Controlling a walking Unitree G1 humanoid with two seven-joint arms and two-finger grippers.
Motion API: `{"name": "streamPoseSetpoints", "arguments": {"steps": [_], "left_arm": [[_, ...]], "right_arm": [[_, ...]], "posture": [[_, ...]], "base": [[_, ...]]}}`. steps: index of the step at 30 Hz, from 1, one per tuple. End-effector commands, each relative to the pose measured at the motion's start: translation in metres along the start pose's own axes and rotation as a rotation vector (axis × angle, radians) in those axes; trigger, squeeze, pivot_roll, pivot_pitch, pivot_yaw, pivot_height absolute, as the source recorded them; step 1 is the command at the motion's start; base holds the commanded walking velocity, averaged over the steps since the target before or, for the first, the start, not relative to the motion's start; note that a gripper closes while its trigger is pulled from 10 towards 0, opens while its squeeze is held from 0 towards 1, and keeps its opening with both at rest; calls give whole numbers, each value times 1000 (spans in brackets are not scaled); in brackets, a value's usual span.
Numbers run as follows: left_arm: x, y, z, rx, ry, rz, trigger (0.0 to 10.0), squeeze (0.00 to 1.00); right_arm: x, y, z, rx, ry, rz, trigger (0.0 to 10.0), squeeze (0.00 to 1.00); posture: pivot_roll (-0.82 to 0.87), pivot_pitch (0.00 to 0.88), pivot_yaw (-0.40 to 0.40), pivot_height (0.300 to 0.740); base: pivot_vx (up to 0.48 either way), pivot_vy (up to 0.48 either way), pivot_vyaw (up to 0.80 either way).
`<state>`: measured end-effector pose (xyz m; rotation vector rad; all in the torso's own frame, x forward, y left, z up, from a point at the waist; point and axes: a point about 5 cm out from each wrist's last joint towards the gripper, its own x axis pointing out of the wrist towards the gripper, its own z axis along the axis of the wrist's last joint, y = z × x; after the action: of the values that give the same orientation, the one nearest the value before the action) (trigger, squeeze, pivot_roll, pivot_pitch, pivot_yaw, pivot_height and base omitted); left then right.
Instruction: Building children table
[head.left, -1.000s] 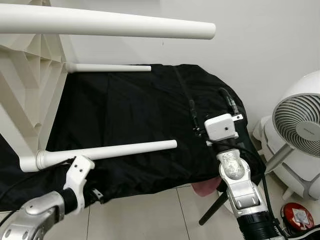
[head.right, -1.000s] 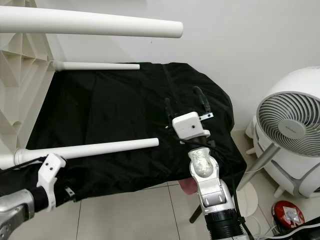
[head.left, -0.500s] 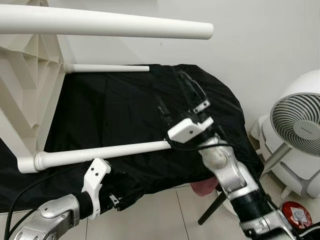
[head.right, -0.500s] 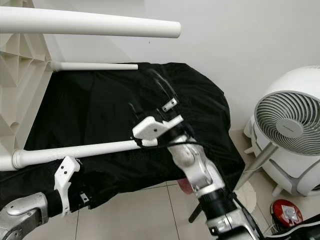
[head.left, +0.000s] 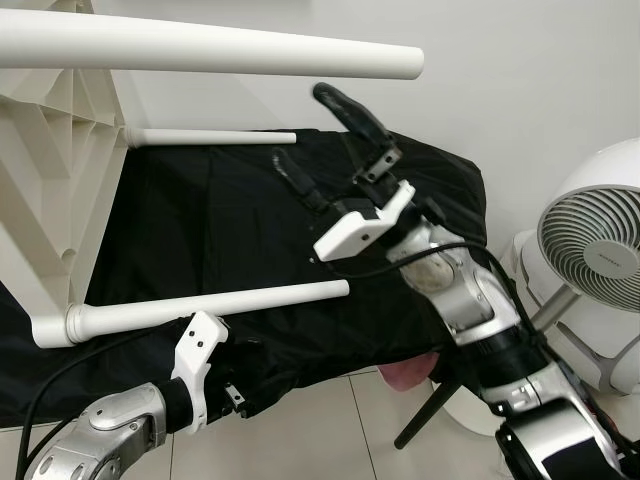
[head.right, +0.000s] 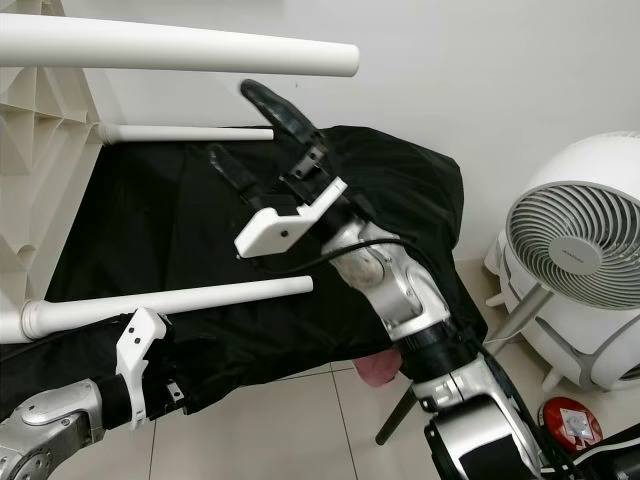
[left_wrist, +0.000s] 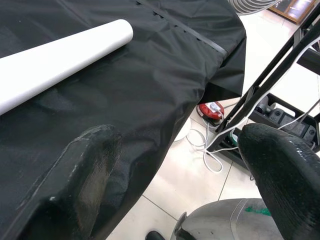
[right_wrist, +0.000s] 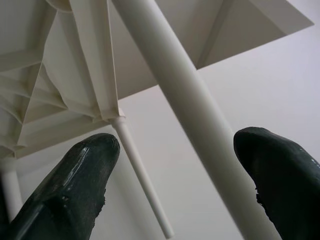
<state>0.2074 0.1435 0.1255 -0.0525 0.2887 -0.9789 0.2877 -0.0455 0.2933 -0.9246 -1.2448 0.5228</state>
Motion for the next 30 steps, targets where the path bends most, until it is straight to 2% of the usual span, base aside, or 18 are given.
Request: {"name": "streamPoseSetpoints", "arguments": {"steps": [1, 6, 12, 16, 17, 21, 22, 27, 30], "left_arm": [[1, 0, -2, -11, 10, -18, 10000, 0], [2, 1, -2, -14, 8, -14, 10000, 0], [2, 1, -2, -10, 9, -16, 10000, 0], [2, 1, -1, -11, 9, -17, 10000, 0], [2, 0, -1, -11, 9, -17, 10000, 0], [2, 0, -1, -12, 8, -16, 10000, 0], [2, 0, -2, -16, 8, -14, 10000, 0], [2, -1, -3, -12, 13, -14, 10000, 0], [3, -2, -3, -24, 11, -14, 10000, 0]], "right_arm": [[3, -2, 1, -3, -28, 23, 10000, 0], [10, -3, 0, -6, -55, 45, 10000, 0], [41, -5, 3, 28, -73, 128, 10000, 0], [52, -5, 3, 27, -64, 149, 10000, 0], [67, -7, 3, 24, -51, 167, 10000, 0], [78, -8, 5, 35, -43, 178, 10000, 0], [88, -9, 7, 52, -24, 165, 10000, 0], [95, -9, 9, 50, -23, 178, 10000, 0], [105, -8, 8, 78, 39, 177, 10000, 0]], "posture": [[-17, 0, -20, 740], [-17, 0, -20, 740], [-22, 0, -17, 740], [-24, 0, -18, 740], [-23, 0, -21, 740], [-23, 0, -23, 740], [-23, 0, -23, 740], [-22, 0, -25, 740], [-21, 0, -29, 740]], "base": [[0, 0, 0], [0, 0, 0], [0, 0, 0], [0, 0, 0], [0, 0, 0], [0, 0, 0], [0, 0, 0], [0, 0, 0], [0, 0, 0]]}}
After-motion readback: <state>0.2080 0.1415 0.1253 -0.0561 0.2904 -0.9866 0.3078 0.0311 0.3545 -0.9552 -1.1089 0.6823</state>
